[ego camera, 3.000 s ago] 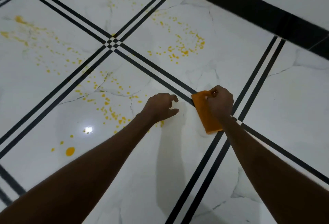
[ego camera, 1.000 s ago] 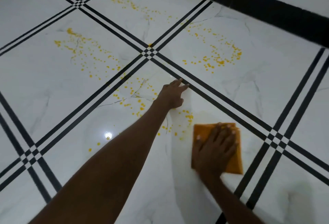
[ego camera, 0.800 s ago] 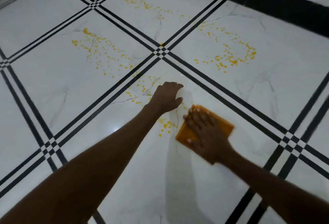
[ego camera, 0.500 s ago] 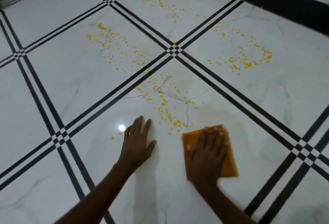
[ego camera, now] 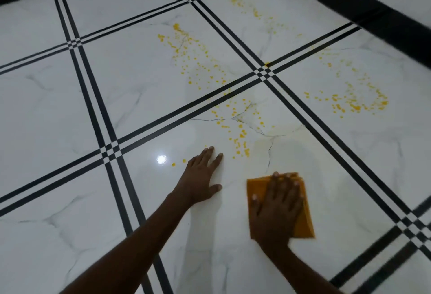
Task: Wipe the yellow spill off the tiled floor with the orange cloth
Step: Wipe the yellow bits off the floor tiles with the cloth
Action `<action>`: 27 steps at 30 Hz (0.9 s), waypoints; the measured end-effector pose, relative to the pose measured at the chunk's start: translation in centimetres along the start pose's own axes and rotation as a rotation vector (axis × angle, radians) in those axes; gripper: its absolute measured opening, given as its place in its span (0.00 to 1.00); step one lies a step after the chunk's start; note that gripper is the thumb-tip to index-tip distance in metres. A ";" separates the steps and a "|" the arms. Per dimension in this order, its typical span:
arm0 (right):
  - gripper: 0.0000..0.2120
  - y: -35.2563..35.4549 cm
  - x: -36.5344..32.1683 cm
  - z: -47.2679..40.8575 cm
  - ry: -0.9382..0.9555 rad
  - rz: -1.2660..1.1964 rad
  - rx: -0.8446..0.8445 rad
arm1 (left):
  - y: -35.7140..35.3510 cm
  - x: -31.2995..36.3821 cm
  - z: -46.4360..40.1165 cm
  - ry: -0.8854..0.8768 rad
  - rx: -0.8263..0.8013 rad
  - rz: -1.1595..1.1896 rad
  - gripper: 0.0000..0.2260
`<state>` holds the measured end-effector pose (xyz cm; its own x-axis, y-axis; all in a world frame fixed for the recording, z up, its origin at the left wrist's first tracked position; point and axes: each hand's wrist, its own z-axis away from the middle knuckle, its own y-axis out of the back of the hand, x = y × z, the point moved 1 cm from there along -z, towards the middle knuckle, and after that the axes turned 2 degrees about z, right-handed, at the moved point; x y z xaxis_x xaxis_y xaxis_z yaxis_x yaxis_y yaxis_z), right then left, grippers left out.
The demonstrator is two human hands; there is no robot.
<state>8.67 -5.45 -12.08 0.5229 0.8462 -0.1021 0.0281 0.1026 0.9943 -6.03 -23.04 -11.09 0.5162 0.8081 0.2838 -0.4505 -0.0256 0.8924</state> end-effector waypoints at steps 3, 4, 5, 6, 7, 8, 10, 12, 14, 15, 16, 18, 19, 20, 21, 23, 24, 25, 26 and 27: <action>0.38 -0.6 -0.1 -6.6 0.513 0.051 -0.094 | 0.5 -0.5 0.0 -0.006 -0.036 -0.006 0.43; 0.36 -0.9 0.4 -10.5 0.662 0.093 -0.101 | 0.6 -0.7 -0.3 -0.008 -0.045 -0.016 0.43; 0.36 -0.9 1.2 -14.1 0.726 0.115 -0.099 | 0.8 -0.5 -0.6 -0.015 -0.046 -0.021 0.42; 0.35 -1.0 1.9 -17.1 0.701 0.120 -0.066 | 1.3 -0.7 -0.8 -0.012 -0.032 -0.024 0.40; 0.35 -0.9 2.5 -18.6 0.585 0.105 -0.025 | 1.8 -0.8 -0.9 -0.008 0.001 -0.019 0.38; 0.35 -1.1 2.5 -18.7 0.426 0.075 0.039 | 2.3 -1.3 -0.9 0.000 0.057 0.003 0.36; 0.35 -1.5 0.5 -14.9 0.042 0.000 0.121 | 3.1 -2.7 0.0 0.049 0.178 0.073 0.33; 0.38 -1.6 -3.2 -7.4 -0.156 -0.060 0.112 | 3.3 -5.3 1.8 0.170 0.293 0.131 0.35; 0.40 -1.5 -7.8 0.2 0.074 -0.060 0.013 | 2.9 -8.7 4.1 0.319 0.394 0.145 0.35; 0.41 -1.7 -9.6 2.7 0.288 -0.070 -0.034 | 2.6 -10.4 5.4 0.399 0.414 0.133 0.34; 0.40 -2.1 -11.1 3.2 0.512 -0.080 -0.071 | 2.1 -11.9 6.9 0.479 0.407 0.119 0.33; 0.39 -2.8 -12.6 -1.1 0.896 -0.060 -0.092 | 0.4 -14.3 9.6 0.560 0.342 0.087 0.34; 0.37 -3.1 -13.2 -4.6 0.996 -0.036 -0.073 | -0.3 -15.1 10.5 0.557 0.307 0.071 0.35; 0.36 -3.3 -13.3 -8.0 0.995 -0.017 -0.064 | -0.9 -15.6 11.3 0.538 0.279 0.056 0.36; 0.35 -3.5 -12.7 -11.0 0.885 -0.014 -0.035 | -1.4 -16.1 11.6 0.519 0.258 0.056 0.36; 0.34 -3.0 -9.8 -14.2 0.494 -0.046 0.072 | -1.8 -16.4 11.6 0.509 0.223 0.067 0.38; 0.34 -2.6 -8.3 -13.7 0.298 -0.057 0.101 | -1.8 -16.4 11.5 0.516 0.214 0.059 0.39; 0.35 -2.3 -7.4 -11.7 0.126 -0.070 0.096 | -1.8 -16.3 11.3 0.523 0.222 0.051 0.40; 0.36 -1.7 -7.2 -8.6 -0.003 -0.072 0.084 | -1.8 -16.2 11.3 0.531 0.235 0.046 0.41; 0.37 -1.4 -7.5 -4.8 -0.060 -0.055 0.075 | -1.9 -16.0 11.2 0.539 0.240 0.037 0.42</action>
<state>0.58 -9.45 -12.90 0.5686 0.8074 -0.1573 0.1209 0.1071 0.9869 -5.24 -42.51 -13.38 0.0319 0.9876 0.1537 -0.2511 -0.1409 0.9576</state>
